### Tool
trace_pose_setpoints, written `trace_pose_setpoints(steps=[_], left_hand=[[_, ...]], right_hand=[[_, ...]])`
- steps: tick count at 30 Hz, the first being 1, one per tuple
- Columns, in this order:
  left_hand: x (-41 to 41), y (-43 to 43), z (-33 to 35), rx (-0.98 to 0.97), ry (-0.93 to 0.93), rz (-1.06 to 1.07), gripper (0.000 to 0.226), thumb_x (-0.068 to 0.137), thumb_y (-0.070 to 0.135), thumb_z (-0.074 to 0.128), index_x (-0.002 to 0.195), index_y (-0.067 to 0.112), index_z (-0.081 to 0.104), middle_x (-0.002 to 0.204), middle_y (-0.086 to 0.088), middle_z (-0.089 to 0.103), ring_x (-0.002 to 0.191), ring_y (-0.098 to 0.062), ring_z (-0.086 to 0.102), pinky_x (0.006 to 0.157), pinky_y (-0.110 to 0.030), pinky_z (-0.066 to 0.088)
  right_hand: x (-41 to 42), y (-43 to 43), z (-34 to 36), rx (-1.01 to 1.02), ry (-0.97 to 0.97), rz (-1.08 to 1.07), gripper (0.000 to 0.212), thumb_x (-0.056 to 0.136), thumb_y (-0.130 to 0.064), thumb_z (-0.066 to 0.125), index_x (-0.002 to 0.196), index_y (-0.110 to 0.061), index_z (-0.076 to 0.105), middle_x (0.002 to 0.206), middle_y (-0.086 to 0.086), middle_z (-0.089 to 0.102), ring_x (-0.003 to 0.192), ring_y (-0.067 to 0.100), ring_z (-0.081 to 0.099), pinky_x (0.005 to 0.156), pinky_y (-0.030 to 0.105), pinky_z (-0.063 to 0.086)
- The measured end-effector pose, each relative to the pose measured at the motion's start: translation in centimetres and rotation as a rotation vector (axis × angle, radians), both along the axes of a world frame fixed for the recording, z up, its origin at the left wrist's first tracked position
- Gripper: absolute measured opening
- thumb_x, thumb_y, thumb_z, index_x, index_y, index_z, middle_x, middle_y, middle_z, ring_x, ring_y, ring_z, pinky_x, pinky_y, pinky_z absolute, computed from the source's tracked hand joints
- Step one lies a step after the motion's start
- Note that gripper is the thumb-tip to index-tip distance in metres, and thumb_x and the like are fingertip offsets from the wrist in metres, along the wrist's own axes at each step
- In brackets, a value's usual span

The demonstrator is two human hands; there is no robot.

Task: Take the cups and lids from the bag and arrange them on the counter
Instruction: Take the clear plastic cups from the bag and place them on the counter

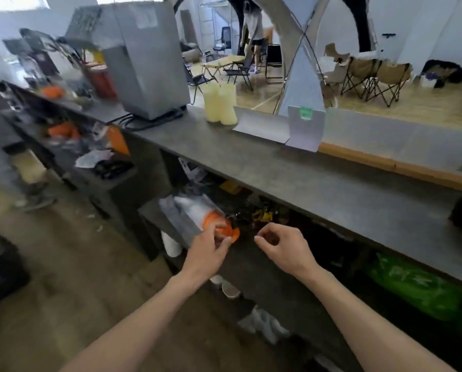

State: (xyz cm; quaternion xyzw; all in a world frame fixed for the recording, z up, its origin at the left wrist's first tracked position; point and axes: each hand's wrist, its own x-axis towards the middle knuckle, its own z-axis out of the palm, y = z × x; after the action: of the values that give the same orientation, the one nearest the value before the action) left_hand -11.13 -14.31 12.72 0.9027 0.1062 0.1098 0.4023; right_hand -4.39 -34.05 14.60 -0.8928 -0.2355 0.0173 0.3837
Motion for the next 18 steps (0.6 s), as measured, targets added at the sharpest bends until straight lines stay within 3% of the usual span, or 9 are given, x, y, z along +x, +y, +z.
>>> trace_pose_setpoints(steps=[4, 7, 11, 18], left_hand=[[0.7, 4.3, -2.9, -0.054, 0.151, 0.018, 0.038, 0.095, 0.029, 0.063, 0.130, 0.020, 0.052, 0.107, 0.010, 0.064, 0.097, -0.005, 0.064, 0.083, -0.017, 0.049], [2.2, 6.1, -5.7, -0.059, 0.272, -0.008, 0.050, 0.093, 0.029, 0.065, 0.138, 0.015, 0.049, 0.122, 0.001, 0.065, 0.105, -0.010, 0.064, 0.089, -0.022, 0.050], [6.0, 7.1, -8.7, -0.074, 0.320, -0.107, 0.037, 0.087, 0.024, 0.069, 0.123, 0.015, 0.062, 0.121, 0.003, 0.064, 0.107, -0.014, 0.063, 0.090, -0.021, 0.047], [11.5, 8.5, -15.4, -0.246, 0.487, -0.113, 0.055, 0.075, 0.017, 0.057, 0.130, 0.010, 0.058, 0.133, -0.009, 0.061, 0.125, -0.022, 0.055, 0.110, -0.039, 0.042]], right_hand=[[3.5, 4.7, -3.2, -0.363, 0.133, 0.102, 0.046, 0.086, -0.038, 0.071, 0.129, -0.028, 0.059, 0.131, -0.005, 0.058, 0.122, 0.015, 0.055, 0.097, 0.030, 0.047], [6.6, 7.0, -5.9, -0.524, 0.183, 0.183, 0.068, 0.082, -0.025, 0.075, 0.143, -0.026, 0.045, 0.145, 0.001, 0.047, 0.132, 0.020, 0.047, 0.107, 0.033, 0.042], [11.3, 9.9, -9.9, -0.512, 0.274, 0.282, 0.075, 0.080, -0.016, 0.072, 0.147, -0.025, 0.039, 0.152, 0.004, 0.037, 0.140, 0.024, 0.035, 0.115, 0.037, 0.031], [17.4, 14.4, -16.5, -0.432, 0.277, 0.315, 0.078, 0.088, -0.012, 0.063, 0.154, -0.023, 0.023, 0.159, 0.006, 0.024, 0.147, 0.026, 0.023, 0.120, 0.039, 0.022]])
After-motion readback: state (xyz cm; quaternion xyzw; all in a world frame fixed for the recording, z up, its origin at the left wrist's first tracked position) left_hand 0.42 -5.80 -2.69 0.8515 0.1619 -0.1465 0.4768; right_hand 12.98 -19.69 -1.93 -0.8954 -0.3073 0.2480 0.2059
